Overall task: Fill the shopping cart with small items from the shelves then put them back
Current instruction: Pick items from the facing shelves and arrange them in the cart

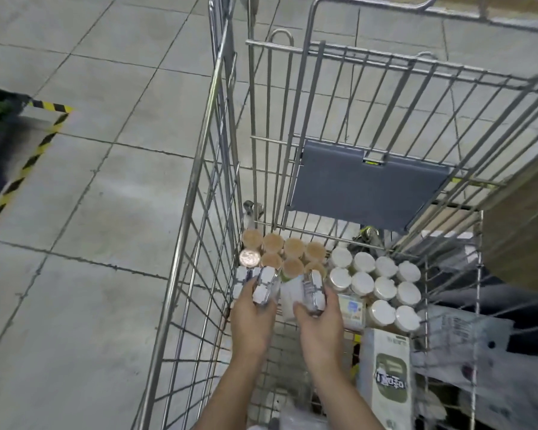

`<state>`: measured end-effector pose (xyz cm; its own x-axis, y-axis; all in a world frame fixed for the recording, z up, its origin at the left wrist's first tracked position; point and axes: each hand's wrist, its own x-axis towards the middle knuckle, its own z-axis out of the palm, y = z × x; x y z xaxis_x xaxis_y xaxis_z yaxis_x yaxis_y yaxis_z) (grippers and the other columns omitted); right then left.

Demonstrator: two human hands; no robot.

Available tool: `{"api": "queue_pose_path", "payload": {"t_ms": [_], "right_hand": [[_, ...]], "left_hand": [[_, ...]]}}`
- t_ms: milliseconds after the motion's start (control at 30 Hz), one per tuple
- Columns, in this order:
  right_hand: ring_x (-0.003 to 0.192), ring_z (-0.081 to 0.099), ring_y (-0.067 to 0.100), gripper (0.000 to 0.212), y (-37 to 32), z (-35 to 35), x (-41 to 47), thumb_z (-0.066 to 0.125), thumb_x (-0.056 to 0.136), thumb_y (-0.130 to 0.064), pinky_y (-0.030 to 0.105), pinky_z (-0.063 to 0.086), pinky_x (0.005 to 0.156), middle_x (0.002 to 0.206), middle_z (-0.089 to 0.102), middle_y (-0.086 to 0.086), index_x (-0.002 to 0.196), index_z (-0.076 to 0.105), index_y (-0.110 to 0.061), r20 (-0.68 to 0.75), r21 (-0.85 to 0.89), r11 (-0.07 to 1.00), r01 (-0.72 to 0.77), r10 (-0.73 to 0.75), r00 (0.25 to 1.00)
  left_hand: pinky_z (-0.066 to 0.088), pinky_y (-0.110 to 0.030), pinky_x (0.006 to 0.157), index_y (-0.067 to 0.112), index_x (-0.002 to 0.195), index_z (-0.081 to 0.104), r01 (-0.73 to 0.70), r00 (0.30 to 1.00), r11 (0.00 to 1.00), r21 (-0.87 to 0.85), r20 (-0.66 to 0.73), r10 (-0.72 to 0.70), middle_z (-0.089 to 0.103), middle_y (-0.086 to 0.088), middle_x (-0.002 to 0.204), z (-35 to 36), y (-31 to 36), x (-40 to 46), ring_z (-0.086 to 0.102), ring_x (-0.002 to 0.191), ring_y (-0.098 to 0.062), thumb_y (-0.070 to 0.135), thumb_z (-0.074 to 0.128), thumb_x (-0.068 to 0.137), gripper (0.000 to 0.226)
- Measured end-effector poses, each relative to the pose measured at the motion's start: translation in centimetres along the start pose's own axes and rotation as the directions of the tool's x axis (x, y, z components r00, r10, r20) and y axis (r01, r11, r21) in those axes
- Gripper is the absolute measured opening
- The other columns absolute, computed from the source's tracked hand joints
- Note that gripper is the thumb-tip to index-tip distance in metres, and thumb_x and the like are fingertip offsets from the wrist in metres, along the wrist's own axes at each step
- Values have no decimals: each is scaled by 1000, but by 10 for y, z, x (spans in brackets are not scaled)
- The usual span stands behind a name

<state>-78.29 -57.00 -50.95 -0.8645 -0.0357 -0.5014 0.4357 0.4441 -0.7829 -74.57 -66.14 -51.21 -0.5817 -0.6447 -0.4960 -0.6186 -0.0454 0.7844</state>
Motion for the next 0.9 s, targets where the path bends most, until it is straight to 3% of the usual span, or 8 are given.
{"api": "queue_pose_path", "payload": {"t_ms": [200, 300, 433, 500, 600, 667, 800, 900], "right_hand": [[56, 55, -6, 52, 8, 16, 10, 62, 88, -5, 6, 41, 50, 87, 61, -11, 134, 43, -17, 8, 26, 998, 49, -49, 999], [53, 53, -1, 53, 14, 20, 17, 61, 88, -6, 9, 42, 50, 82, 61, -8, 136, 42, -17, 18, 14, 999, 33, -33, 999], [65, 57, 6, 56, 19, 24, 23, 62, 87, -7, 9, 42, 53, 97, 63, -4, 138, 41, -14, 25, -45, 999, 29, -28, 999], [74, 60, 5, 56, 19, 24, 25, 62, 87, -7, 8, 43, 60, 105, 62, -5, 138, 41, -16, 34, -70, 996, 59, -56, 998], [86, 54, -10, 61, 16, 22, 27, 65, 88, -16, 3, 41, 67, 126, 52, -13, 142, 37, -23, 86, -128, 985, 116, -106, 991], [90, 51, -10, 67, 17, 21, 28, 67, 87, -20, 1, 40, 63, 129, 49, -15, 144, 33, -29, 129, -177, 970, 165, -143, 981], [116, 43, -4, 80, 22, 19, 34, 72, 82, -16, -4, 35, 73, 138, 43, -15, 147, 29, -34, 217, -197, 957, 215, -171, 961], [118, 49, 3, 75, 21, 14, 39, 77, 77, -18, 5, 39, 87, 131, 52, -12, 140, 39, -33, 200, -131, 973, 190, -162, 966]], "left_hand": [[40, 0, 58, 29, 114, 46, 34, 999, 999, -36, -25, -35, 63, 12, 94, 0, -11, 8, 54, 74, 12, 2, 57, 87, 40], [41, -3, 58, 24, 118, 51, 41, 998, 998, -53, -41, -43, 63, 14, 91, 0, -17, 9, 58, 71, 8, 0, 58, 84, 42], [41, -7, 54, 20, 130, 51, -4, 1000, 1000, 1, -26, 4, 62, 16, 80, 2, -20, 9, 55, 57, 7, 7, 60, 87, 46], [41, -3, 64, 23, 133, 47, -33, 999, 999, 7, -5, 33, 59, 21, 96, 3, -16, 7, 55, 73, 13, 14, 61, 90, 47], [43, -11, 79, 24, 135, 47, -47, 999, 999, 27, 4, 46, 61, 12, 118, 5, -16, 10, 59, 99, -3, 20, 62, 90, 48], [43, -7, 78, 35, 126, 49, -75, 997, 996, 52, 25, 74, 64, 16, 110, 6, -19, 13, 60, 98, -1, 21, 63, 89, 42], [40, -1, 71, 47, 112, 46, -84, 995, 994, 70, 64, 80, 62, 26, 101, 6, -23, 17, 58, 91, 9, 18, 64, 88, 42], [45, -9, 85, 45, 119, 53, -58, 997, 997, 49, 58, 55, 64, 24, 109, 4, -26, 17, 57, 102, 11, 18, 63, 88, 42]]}}
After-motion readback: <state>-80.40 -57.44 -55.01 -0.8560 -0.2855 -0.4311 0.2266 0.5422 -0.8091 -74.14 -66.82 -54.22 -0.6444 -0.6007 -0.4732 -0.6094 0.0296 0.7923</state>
